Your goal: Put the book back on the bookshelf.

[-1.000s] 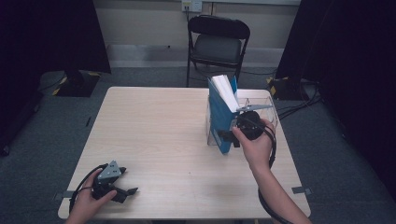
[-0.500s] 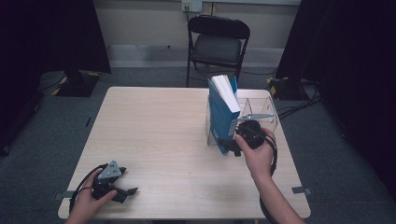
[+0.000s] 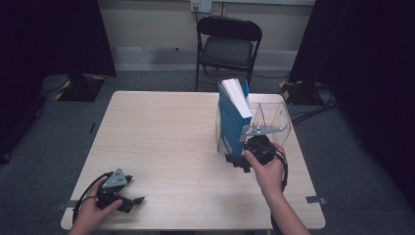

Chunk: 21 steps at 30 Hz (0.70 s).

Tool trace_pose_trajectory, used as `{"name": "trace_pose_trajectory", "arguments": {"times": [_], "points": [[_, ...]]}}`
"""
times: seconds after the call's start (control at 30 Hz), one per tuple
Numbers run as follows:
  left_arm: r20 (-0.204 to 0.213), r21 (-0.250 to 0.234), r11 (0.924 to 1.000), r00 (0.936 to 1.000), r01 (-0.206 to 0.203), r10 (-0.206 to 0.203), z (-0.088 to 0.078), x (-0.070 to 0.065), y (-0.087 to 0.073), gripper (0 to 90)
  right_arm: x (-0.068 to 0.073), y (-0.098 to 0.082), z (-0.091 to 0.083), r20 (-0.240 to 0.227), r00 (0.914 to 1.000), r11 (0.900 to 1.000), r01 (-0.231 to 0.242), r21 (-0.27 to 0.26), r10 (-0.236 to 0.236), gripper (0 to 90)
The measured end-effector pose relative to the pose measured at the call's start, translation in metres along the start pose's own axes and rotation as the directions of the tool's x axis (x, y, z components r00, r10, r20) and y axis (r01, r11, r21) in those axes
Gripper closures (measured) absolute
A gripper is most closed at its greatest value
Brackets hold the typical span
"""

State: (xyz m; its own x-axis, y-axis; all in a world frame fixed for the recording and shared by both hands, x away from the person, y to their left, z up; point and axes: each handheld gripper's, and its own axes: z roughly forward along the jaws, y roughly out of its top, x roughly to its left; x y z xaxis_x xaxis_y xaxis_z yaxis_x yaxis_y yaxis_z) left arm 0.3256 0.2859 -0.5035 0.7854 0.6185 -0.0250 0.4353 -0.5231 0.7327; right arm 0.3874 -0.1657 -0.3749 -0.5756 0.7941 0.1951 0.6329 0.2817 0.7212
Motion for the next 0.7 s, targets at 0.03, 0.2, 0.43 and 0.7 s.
{"name": "trace_pose_trajectory", "arguments": {"times": [0.03, 0.2, 0.43, 0.7], "points": [[0.0, 0.0, 1.0, 1.0, 0.0, 0.0, 0.0, 0.0, 0.0, 7.1, 0.0, -0.001, 0.001, 0.0, 1.0, 1.0, -0.001, 0.005, 0.001, 16.1], [-0.001, -0.001, 1.0, 1.0, -0.001, 0.001, 0.0, 0.0, 0.0, 7.0, -0.001, -0.008, 0.005, -0.018, 0.9998, 1.0, 0.008, 0.022, -0.008, 16.2], [0.0, 0.0, 1.0, 1.0, 0.0, 0.0, 0.0, 0.0, 0.0, 7.1, -0.003, -0.02, 0.01, -0.029, 0.9995, 0.999, 0.014, 0.033, -0.013, 16.4], [0.0, 0.0, 1.0, 1.0, 0.0, 0.0, 0.0, 0.0, 0.0, 7.0, -0.005, -0.037, 0.018, -0.045, 0.9988, 0.998, 0.021, 0.058, -0.018, 16.6]]}}
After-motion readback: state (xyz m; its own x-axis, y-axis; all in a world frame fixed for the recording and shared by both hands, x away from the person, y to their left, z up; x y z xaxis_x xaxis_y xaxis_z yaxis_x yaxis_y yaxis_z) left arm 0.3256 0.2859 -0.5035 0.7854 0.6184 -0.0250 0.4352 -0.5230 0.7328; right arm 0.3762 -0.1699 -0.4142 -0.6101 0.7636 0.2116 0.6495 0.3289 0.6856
